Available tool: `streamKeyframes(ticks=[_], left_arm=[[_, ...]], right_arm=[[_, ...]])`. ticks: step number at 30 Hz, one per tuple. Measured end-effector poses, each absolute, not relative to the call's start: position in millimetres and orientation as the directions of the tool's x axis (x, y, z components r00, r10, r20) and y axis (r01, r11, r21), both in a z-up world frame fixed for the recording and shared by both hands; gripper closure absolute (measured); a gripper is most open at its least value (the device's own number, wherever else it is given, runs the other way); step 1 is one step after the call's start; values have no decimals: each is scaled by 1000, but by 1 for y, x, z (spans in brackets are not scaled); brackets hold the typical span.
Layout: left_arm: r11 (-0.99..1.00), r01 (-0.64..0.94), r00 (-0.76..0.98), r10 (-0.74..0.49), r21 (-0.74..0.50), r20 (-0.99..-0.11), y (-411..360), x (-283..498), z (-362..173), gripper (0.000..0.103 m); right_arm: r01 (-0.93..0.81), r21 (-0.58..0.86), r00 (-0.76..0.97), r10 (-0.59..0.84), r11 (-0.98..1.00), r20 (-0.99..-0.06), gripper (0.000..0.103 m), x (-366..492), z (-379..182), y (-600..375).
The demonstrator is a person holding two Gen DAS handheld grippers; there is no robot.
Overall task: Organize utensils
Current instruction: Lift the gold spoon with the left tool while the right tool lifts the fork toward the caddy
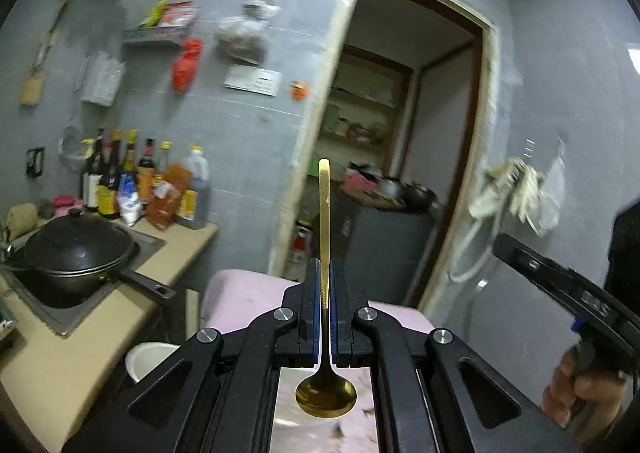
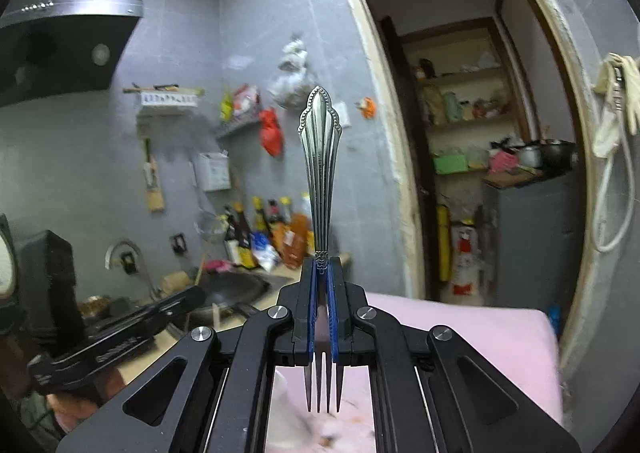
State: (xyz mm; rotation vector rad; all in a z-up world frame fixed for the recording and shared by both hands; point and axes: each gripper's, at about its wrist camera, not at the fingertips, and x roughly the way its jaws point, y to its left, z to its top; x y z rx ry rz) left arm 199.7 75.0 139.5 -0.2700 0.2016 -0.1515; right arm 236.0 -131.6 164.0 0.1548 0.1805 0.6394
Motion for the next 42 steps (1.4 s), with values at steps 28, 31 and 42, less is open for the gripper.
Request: streamKeyframes(ticks=[28,31,42], left_arm=[[901,-42,992,-13,-432,-123,171,219,69,101],[909,-59,992,9,-412,-124,165,218,61,101],[938,-39,980,-31,-345,-194,152,213,46,100]], right_arm=[[-645,168,737,665,746,-121,100,272,93,-36],[-643,164,736,663,748,-136,99,274,85,-32],[-665,133,712,677,735,-184,99,268,71,-27]])
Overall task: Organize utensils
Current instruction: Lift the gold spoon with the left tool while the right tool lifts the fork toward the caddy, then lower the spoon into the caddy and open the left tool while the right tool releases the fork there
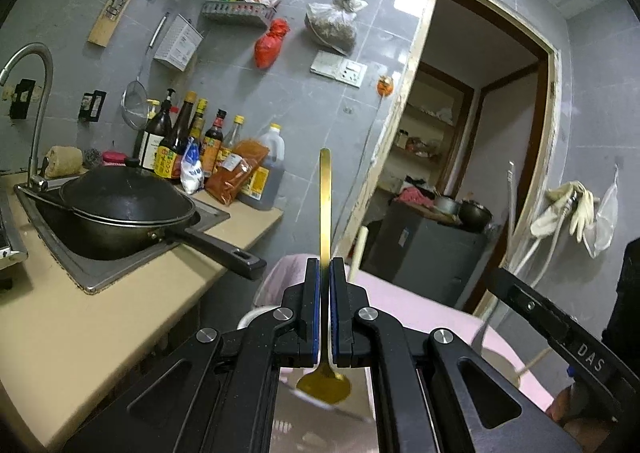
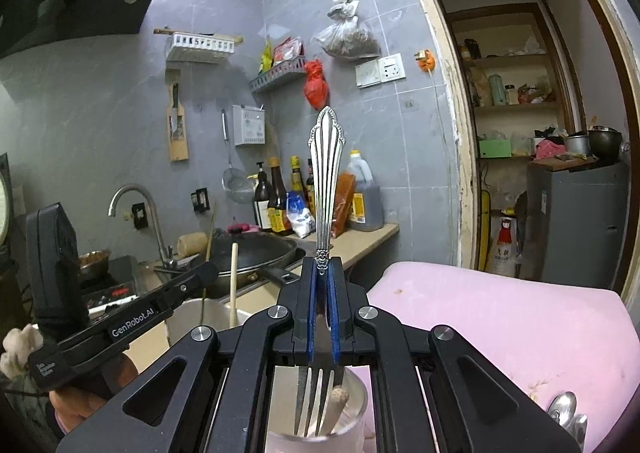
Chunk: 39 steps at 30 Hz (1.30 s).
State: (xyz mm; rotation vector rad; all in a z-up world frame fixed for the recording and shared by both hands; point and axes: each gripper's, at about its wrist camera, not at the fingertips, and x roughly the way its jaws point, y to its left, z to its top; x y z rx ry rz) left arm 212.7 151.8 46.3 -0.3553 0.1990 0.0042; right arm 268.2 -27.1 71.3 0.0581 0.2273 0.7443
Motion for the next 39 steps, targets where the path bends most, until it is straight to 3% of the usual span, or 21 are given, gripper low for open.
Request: streamKeyframes(ticks=[3,8,11,19,28,39], left_arm=[[939,-20,975,-57,-344,-214,151,210,45,96],[938,-8,971,-75,-347,-226,150,205,46,80],[936,-5,969,-83,-351,-234,149,203,47,77],[956,-17,962,-65,-294,-267,138,207,41,75],[958,-4,960,-76,-286,-269,137,210,38,75],[957,23,955,-106,-289,-275,135,212,37,75]], right_arm=[[-667,130,709,678,734,-193,97,266,70,-29],[-665,145,709,680,733,-187,95,262,71,-36],[-660,152,713,677,736,-183,93,260,72,-40],[-653,161,708,672,740,-217,92,260,65,-45],[-663,89,675,645,743,-357,91,266,48,-28],[-708,19,646,659,706,-385,91,257,46,-23]])
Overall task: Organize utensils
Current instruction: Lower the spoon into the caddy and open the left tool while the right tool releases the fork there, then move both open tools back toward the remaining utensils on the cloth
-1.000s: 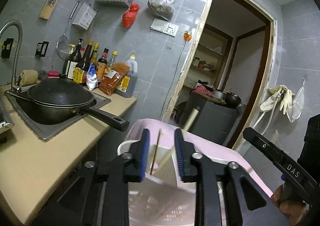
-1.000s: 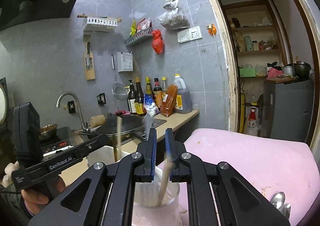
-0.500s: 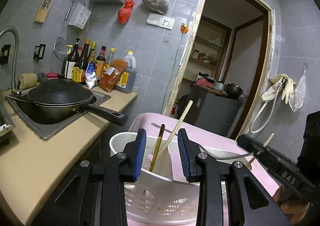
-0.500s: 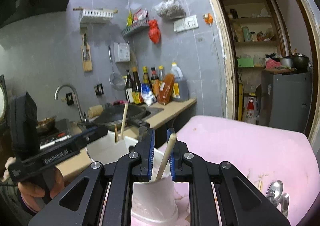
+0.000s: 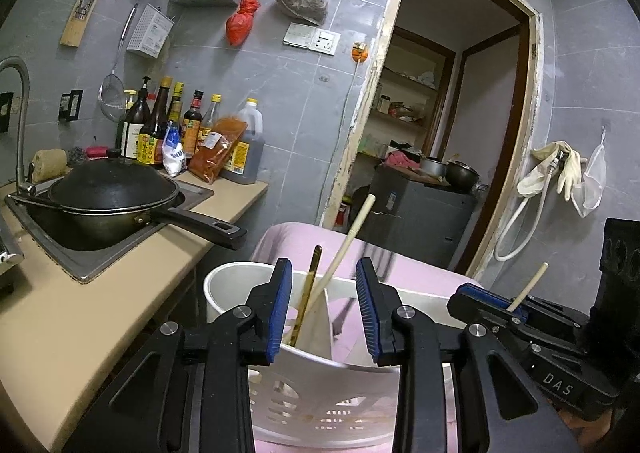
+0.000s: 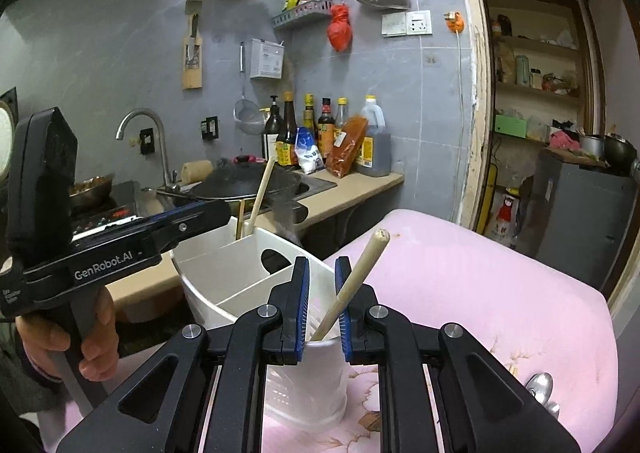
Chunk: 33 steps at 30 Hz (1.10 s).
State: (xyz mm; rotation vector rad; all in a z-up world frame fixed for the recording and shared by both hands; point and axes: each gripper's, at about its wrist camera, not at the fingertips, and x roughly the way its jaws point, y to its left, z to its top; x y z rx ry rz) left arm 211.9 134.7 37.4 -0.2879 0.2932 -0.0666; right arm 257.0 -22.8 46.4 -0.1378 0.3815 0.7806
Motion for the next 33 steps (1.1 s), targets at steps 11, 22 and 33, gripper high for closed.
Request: streamKeyframes(ticks=[11,22,33], left_arm=[[954,68,955,-147,-292,-257,123,201,46,64],[956,125,964,-180,-264,-197,84,179,67,31],[955,214,960,-244,-206,-136,5,159,78,8]], right_arm=[[-690,109,680,692,715,-243,75,244,67,-64],[-583,151,792,600,799,-114,26,230,90,-136],[-383,166,913,400,909,-84,0,214,90,-236]])
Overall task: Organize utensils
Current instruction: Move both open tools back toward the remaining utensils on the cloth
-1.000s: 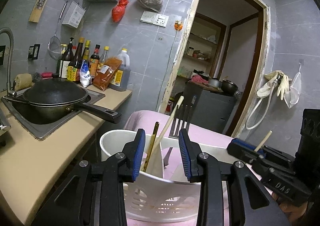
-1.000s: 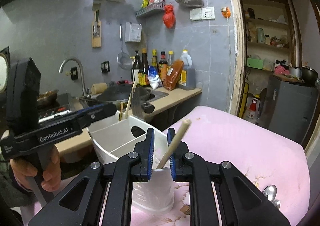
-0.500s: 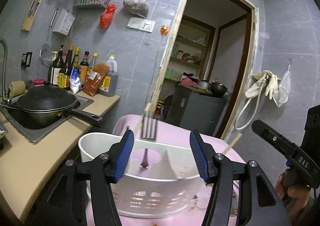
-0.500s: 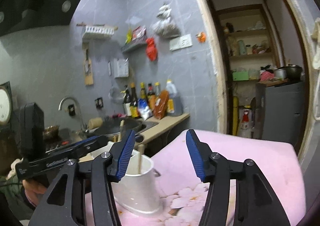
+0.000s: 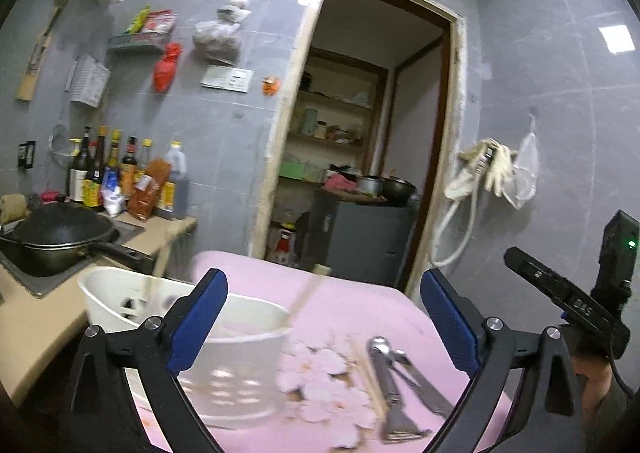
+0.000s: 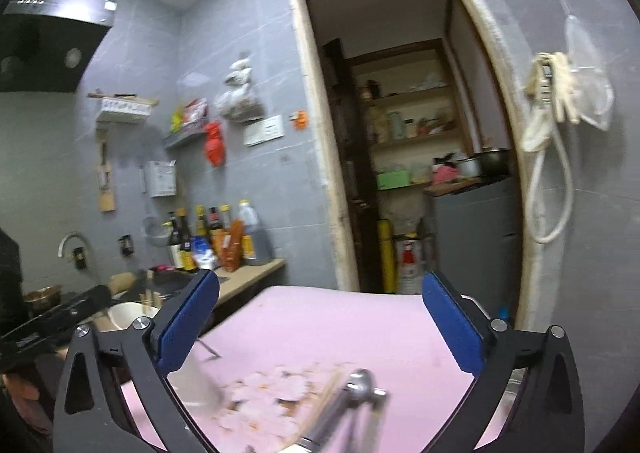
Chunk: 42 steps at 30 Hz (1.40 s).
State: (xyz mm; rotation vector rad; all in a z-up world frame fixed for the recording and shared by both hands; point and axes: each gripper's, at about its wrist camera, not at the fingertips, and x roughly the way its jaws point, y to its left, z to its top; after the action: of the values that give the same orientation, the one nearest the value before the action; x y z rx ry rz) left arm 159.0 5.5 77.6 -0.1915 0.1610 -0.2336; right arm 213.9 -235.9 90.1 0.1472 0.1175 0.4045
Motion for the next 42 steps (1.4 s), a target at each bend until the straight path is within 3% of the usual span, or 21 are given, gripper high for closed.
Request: streamKeyframes(ticks=[4,10,24,26,29,31,35,37,42], left_arm=[[942,271,933,-308,-195,-188,-29,166,70,8],[941,284,892,-330,-186,-308,-61,188,49,8],[977,177,747,-211,-118,-630,-83,250,-4,10],[977,177,727,-213,-122,-652,-83,258,-9,21],[973,198,686,-222,-116,-693,-87,272,-18,44],[969,215,659,-236,-122,-714,-90,280,-24,53],[957,246,590,-275,-155,-759,-94,297,-37,72],[951,259,552,-290,-169,-782,-95,305,-42,76],[946,268,509,-301,-184,-806,-94,316,-49,82]], right_arm=[[-323,162,931,344,933,-125,0,213,82,-264],[-259,160,918,294,953,-265,0,225,56,-292],[-259,135,785,290,956,-548,0,262,3,-286],[-265,128,761,289,956,-581,2,268,-1,-283],[-282,115,732,291,952,-616,18,274,-6,-278],[-294,101,711,288,950,-641,30,279,-9,-273],[-334,77,668,294,939,-684,43,289,-14,-261],[-353,66,639,292,933,-711,50,297,-17,-255],[-390,67,586,304,918,-751,56,312,-24,-244]])
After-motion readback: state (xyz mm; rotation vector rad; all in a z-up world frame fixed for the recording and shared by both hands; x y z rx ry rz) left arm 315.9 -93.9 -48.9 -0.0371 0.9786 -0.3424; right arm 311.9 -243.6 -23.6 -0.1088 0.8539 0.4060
